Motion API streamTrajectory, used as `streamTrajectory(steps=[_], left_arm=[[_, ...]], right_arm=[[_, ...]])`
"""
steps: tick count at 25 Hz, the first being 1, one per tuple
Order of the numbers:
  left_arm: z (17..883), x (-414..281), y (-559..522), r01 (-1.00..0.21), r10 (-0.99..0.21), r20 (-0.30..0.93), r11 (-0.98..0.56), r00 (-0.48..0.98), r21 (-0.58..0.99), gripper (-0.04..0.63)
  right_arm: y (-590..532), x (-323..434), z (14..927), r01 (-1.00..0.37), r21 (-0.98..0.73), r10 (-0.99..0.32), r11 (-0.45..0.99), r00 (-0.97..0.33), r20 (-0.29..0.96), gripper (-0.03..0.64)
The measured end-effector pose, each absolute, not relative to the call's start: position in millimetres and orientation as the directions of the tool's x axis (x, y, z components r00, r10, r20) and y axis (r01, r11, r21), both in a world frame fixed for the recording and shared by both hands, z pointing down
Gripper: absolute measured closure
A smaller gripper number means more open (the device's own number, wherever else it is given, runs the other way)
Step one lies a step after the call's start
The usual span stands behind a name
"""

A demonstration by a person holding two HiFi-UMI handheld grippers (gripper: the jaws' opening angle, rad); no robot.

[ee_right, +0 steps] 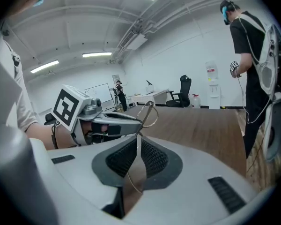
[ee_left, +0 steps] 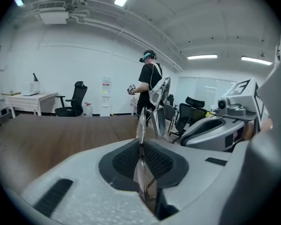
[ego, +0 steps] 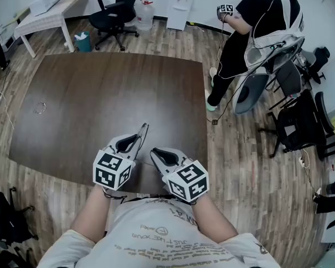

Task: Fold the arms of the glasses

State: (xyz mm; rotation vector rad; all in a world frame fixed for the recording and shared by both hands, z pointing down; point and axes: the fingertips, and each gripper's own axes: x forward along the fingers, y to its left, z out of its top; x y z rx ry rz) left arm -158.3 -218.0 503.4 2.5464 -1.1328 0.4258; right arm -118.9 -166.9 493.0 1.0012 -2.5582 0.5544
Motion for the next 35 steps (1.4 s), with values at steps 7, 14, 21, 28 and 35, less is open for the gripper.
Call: streamTrajectory(steps=[7,14,21,28,35], left_arm=[[506.8,-188.2,-242.2,-0.857,-0.758,0.399,-0.468,0.515,0.217,0.554],[507.4,-197.7,-257.1,-0.884,-0.792,0.4,-0.365,0.46,0.294,0.554],[500.1,-190.7,-261.2,-0.875,-0.796,0.382,-0.363,0.471,0.321,0.554],[503.7,-175.8,-252.8,-0.857,-0.779,0.377,-0.386,0.501,0.34,0.554],[503.7,-166.6,-242.2,-0.847,-0.764,0.375,-0.427,0.525,0.316,0.554]], right_arm=[[-165.9,-116.6,483.2,-0.68,-0.262,-0.554,0.685,-0.72,0.419,0.525],[-153.7,-115.6,511.7,-0.64,-0.379,-0.47,0.669,-0.758,0.452,0.525],[-163.9,-97.5,536.2,-0.674,-0.468,-0.493,0.572,-0.738,0.461,0.525],[-167.7,-86.1,530.5,-0.684,-0.485,-0.529,0.544,-0.729,0.435,0.526],[-166.7,-81.0,527.4,-0.702,-0.467,-0.558,0.538,-0.711,0.427,0.551]])
